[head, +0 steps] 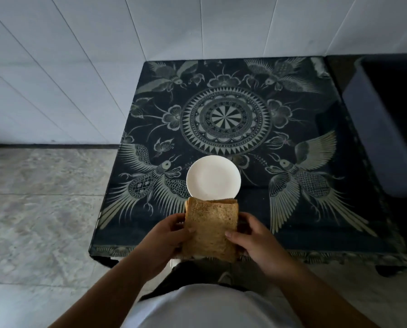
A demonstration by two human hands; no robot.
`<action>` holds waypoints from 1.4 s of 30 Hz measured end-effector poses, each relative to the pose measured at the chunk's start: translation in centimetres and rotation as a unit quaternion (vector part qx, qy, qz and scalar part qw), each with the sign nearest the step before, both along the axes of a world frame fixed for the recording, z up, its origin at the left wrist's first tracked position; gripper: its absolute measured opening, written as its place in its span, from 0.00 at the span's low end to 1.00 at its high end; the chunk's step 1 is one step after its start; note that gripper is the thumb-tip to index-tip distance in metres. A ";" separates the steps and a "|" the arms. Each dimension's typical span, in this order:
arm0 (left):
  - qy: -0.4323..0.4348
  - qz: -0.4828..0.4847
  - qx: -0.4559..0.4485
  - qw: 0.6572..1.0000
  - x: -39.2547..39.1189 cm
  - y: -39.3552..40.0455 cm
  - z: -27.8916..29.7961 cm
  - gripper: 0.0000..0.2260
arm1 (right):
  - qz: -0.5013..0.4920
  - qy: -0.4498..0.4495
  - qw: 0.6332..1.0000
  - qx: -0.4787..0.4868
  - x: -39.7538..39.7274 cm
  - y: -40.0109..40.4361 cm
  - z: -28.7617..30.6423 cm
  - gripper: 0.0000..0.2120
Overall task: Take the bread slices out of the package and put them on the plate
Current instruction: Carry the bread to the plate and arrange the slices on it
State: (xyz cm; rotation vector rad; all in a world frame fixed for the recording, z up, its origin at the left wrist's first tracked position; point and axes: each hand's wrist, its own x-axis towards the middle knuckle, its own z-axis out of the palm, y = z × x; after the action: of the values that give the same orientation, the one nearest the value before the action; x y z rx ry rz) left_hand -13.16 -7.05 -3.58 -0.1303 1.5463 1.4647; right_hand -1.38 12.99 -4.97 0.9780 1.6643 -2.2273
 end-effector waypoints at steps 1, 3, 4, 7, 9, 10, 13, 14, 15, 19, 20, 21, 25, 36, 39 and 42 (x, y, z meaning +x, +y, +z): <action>-0.003 -0.005 -0.002 1.000 -0.8 0.3 -0.2 0.13 | -0.002 -0.001 1.000 0.004 -0.7 0.1 -0.1 0.19; -0.002 -0.014 -0.009 1.000 -2.6 1.2 -0.5 0.12 | -0.006 0.000 1.000 0.017 -2.0 0.5 -0.3 0.18; 0.005 -0.020 -0.016 1.000 -3.5 1.7 -0.7 0.12 | -0.007 -0.002 1.000 0.024 -2.7 0.7 -0.4 0.17; 0.032 -0.045 -0.042 0.998 -6.0 3.1 -1.4 0.11 | -0.015 -0.014 0.999 0.036 -5.0 1.5 -1.0 0.15; 0.046 -0.057 -0.050 0.996 -7.6 4.0 -2.1 0.12 | -0.019 -0.020 0.999 0.037 -6.5 2.1 -1.4 0.15; 0.059 -0.061 -0.058 0.995 -8.4 4.5 -2.4 0.13 | -0.020 -0.023 0.999 0.043 -7.4 2.6 -1.6 0.15; 0.096 -0.059 -0.094 0.989 -10.6 6.1 -3.3 0.21 | -0.012 -0.034 0.997 0.067 -9.9 3.9 -2.2 0.16; 0.104 -0.058 -0.105 0.987 -11.2 6.7 -3.6 0.23 | -0.008 -0.040 0.996 0.075 -10.7 4.3 -2.5 0.16; 0.111 -0.057 -0.111 0.986 -11.8 7.1 -3.9 0.24 | -0.006 -0.047 0.995 0.084 -11.5 4.8 -2.8 0.16; 0.125 -0.040 -0.124 0.983 -14.0 9.0 -5.3 0.23 | 0.004 -0.073 0.991 0.112 -14.6 6.3 -4.3 0.19; 0.128 -0.037 -0.134 0.982 -14.5 9.5 -5.6 0.22 | 0.007 -0.081 0.990 0.117 -15.4 6.7 -4.7 0.20; 0.129 -0.034 -0.143 0.981 -15.1 10.0 -5.8 0.21 | 0.007 -0.089 0.989 0.119 -16.1 7.0 -5.1 0.20; 0.131 -0.020 -0.159 0.978 -16.6 11.7 -6.8 0.17 | 0.009 -0.112 0.985 0.128 -18.5 8.1 -6.6 0.21; 0.184 -0.096 -0.209 0.956 -16.7 13.6 -7.8 0.23 | -0.012 -0.116 0.987 0.111 -19.5 8.2 -7.4 0.19; 0.190 -0.096 -0.242 0.947 -16.3 13.9 -7.6 0.28 | -0.013 -0.115 0.985 0.129 -19.0 7.7 -7.3 0.15; 0.192 -0.093 -0.251 0.944 -15.8 14.1 -7.5 0.27 | -0.016 -0.113 0.985 0.126 -18.8 7.3 -7.1 0.14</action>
State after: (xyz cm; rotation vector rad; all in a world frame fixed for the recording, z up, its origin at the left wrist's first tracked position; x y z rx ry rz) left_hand -28.99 7.01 -11.07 0.0066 2.1688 0.9560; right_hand -20.22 20.26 -12.04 1.2713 1.8637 -1.8707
